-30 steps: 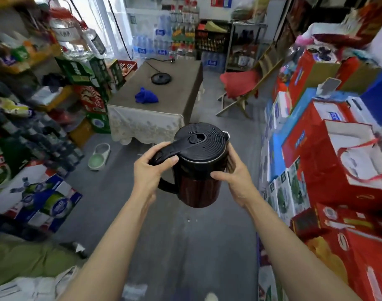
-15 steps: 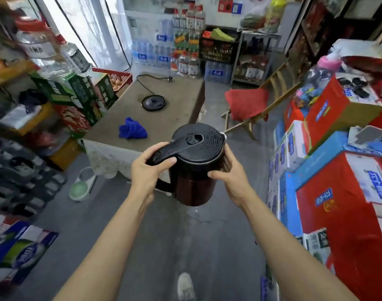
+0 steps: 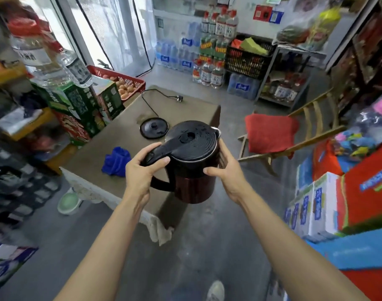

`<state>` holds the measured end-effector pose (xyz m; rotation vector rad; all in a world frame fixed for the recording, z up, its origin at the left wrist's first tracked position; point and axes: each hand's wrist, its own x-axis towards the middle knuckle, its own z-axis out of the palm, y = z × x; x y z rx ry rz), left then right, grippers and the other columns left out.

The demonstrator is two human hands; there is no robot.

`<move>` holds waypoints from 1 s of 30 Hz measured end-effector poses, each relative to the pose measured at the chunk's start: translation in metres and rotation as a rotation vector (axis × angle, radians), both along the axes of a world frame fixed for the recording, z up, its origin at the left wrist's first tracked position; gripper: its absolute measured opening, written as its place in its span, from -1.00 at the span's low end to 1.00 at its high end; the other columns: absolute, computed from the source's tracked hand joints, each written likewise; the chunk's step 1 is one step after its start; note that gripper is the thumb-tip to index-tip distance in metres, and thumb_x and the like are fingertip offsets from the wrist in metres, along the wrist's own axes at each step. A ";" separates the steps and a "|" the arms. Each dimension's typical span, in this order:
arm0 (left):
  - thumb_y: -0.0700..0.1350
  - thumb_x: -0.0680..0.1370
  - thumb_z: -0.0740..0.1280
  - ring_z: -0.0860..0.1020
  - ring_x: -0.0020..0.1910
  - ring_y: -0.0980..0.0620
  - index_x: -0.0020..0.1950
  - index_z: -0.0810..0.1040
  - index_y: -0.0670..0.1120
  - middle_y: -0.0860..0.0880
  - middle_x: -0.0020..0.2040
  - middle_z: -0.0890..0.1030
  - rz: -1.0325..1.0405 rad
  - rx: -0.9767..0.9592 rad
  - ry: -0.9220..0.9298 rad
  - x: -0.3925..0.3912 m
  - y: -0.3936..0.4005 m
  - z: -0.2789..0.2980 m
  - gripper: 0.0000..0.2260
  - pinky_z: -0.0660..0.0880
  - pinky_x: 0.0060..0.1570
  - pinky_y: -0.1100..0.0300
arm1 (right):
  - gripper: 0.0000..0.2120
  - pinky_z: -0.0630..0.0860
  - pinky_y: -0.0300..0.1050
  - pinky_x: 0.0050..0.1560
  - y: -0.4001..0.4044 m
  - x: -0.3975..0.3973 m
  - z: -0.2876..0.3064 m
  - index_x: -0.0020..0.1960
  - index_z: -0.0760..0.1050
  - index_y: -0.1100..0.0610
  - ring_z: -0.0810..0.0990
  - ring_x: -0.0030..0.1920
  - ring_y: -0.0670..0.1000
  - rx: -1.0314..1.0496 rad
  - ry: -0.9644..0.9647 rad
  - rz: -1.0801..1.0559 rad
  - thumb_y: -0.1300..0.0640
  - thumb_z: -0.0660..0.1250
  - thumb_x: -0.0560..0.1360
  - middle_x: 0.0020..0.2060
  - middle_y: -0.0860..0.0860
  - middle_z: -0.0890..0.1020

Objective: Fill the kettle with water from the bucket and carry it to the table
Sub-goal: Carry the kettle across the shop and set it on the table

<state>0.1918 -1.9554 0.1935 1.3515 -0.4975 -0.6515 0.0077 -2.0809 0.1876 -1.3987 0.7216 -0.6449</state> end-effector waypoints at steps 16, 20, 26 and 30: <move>-0.31 0.30 0.57 0.66 0.01 0.08 0.01 0.72 0.06 0.04 -0.02 0.74 0.300 0.054 0.002 0.156 -0.159 -0.019 -0.62 0.55 -0.02 0.19 | -0.01 0.26 -0.07 0.50 -0.208 0.200 -0.021 0.58 0.15 0.10 0.40 0.45 -0.08 0.043 0.067 0.299 0.44 0.39 0.21 0.42 -0.08 0.47; -0.29 0.30 0.58 0.66 0.06 0.06 -0.02 0.73 0.12 0.07 0.01 0.73 0.343 0.085 0.014 0.197 -0.188 -0.023 -0.62 0.57 0.03 0.13 | 0.00 0.28 -0.05 0.49 -0.243 0.249 -0.024 0.58 0.15 0.10 0.40 0.44 -0.05 0.069 0.084 0.345 0.44 0.39 0.20 0.38 -0.10 0.49; -0.30 0.30 0.57 0.65 0.14 0.01 0.03 0.72 0.07 -0.03 0.11 0.71 0.460 0.096 0.046 0.239 -0.222 -0.037 -0.61 0.58 0.10 0.09 | -0.04 0.31 -0.09 0.46 -0.291 0.312 -0.034 0.56 0.21 0.07 0.45 0.39 -0.08 0.073 0.111 0.464 0.43 0.39 0.21 0.32 -0.15 0.52; -0.31 0.30 0.56 0.66 0.07 0.07 0.02 0.71 0.05 0.02 0.05 0.72 0.537 0.117 0.052 0.255 -0.240 -0.046 -0.61 0.56 0.03 0.17 | -0.04 0.29 -0.07 0.48 -0.318 0.341 -0.043 0.57 0.19 0.07 0.42 0.41 -0.07 0.091 0.125 0.554 0.42 0.39 0.22 0.34 -0.14 0.50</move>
